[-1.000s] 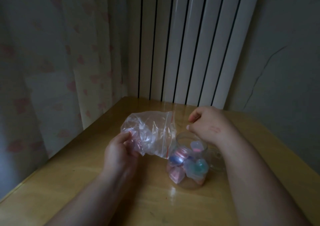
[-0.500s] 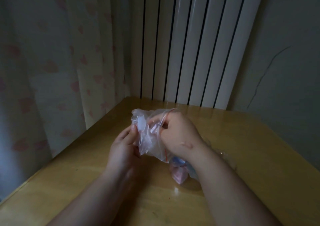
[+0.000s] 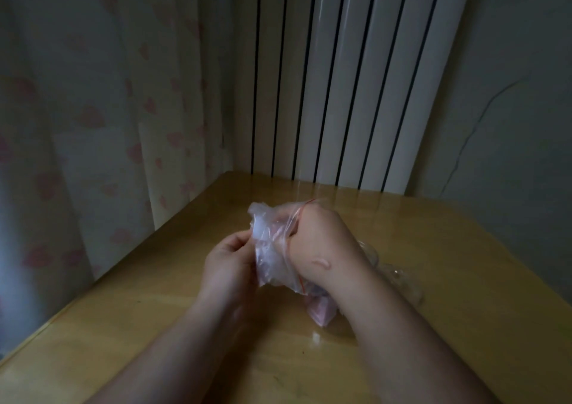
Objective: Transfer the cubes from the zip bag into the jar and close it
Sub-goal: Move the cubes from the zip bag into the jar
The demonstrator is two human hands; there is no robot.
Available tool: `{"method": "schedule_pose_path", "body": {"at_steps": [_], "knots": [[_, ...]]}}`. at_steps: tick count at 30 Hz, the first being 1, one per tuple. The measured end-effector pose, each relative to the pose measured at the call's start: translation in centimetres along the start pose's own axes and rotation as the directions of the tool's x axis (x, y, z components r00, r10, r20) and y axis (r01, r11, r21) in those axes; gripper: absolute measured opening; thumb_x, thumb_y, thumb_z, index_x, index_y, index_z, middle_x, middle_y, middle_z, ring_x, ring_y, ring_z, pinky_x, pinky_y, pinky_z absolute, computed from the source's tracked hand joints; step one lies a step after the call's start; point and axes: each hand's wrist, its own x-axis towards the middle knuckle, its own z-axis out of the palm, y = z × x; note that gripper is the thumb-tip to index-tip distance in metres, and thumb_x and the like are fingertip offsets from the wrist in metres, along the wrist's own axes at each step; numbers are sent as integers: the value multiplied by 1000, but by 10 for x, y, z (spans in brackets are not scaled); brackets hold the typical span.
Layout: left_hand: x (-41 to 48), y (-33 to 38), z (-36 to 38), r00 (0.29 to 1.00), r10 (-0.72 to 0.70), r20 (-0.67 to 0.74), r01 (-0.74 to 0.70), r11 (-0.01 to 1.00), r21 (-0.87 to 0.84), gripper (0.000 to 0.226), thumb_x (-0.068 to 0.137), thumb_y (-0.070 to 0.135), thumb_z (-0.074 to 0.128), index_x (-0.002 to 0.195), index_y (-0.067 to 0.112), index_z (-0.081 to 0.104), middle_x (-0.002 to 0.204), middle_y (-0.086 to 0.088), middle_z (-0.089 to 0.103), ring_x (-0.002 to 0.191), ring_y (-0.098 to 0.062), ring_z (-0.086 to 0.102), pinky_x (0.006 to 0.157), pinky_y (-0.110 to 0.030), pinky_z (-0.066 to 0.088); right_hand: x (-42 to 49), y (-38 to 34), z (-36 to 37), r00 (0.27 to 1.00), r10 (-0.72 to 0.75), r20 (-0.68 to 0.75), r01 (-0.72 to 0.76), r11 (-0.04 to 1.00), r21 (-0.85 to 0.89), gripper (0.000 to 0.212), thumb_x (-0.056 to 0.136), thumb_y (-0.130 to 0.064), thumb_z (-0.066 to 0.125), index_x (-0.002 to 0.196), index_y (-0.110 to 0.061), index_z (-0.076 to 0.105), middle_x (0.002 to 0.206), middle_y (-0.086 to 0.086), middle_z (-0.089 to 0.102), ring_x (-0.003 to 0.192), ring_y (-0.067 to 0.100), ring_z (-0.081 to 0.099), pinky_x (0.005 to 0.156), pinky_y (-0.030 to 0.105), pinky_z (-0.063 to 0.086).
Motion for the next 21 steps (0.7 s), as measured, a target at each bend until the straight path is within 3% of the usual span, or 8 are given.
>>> {"method": "schedule_pose_path", "body": {"at_steps": [3,6,9,13,15,17,21], "knots": [[7,-3,-4,999,13,-47,-16,998,-53,10,95,1,55,94,0,65,73,-14,71,59,-21,68,53,-32,57,0,3,-8,1000,-13,-14,13,1000,7,21,89,-9,56,104,-13,70,101,7,68,94,25,66,81,34,55],[17,-7,-10,988,-12,-153,-10,990,-141,12,99,8,52,96,2,62,85,-17,69,72,-24,67,68,-36,57,-7,9,-26,988,-80,-133,90,993,77,15,83,-20,69,95,-28,71,92,-9,69,85,9,64,78,33,57],[25,-8,-13,971,-58,-230,-3,966,-260,12,101,6,46,100,6,57,88,-13,61,77,-22,60,77,-36,52,-9,18,-40,984,-49,-174,77,984,160,22,84,-20,72,104,-29,70,96,-11,67,90,9,64,82,37,57],[25,-7,-10,974,-65,-217,-4,952,-305,13,102,4,43,101,4,55,88,-13,60,78,-21,60,86,-39,52,-3,30,-46,987,18,-159,-11,999,45,27,84,-18,70,110,-27,71,103,-8,67,93,9,61,78,26,50],[25,-8,-9,973,-61,-221,-8,954,-300,13,102,4,44,106,2,56,90,-14,60,80,-22,60,90,-41,52,-3,35,-48,988,61,-143,-59,998,12,28,79,-19,74,106,-26,70,103,-7,67,93,11,61,78,27,51],[25,-8,-9,974,-54,-219,-13,955,-296,12,101,4,45,104,2,57,91,-14,61,81,-22,61,92,-42,51,-2,39,-48,983,116,-139,-119,993,-11,25,74,-20,78,95,-26,68,97,-5,67,88,14,63,80,34,55],[26,-10,-11,976,-45,-211,-14,963,-271,12,101,4,47,97,4,58,88,-15,60,82,-25,59,99,-46,49,1,42,-47,980,161,-117,-178,972,-153,24,77,-13,75,72,-31,61,95,-2,67,86,17,64,78,32,56]]}}
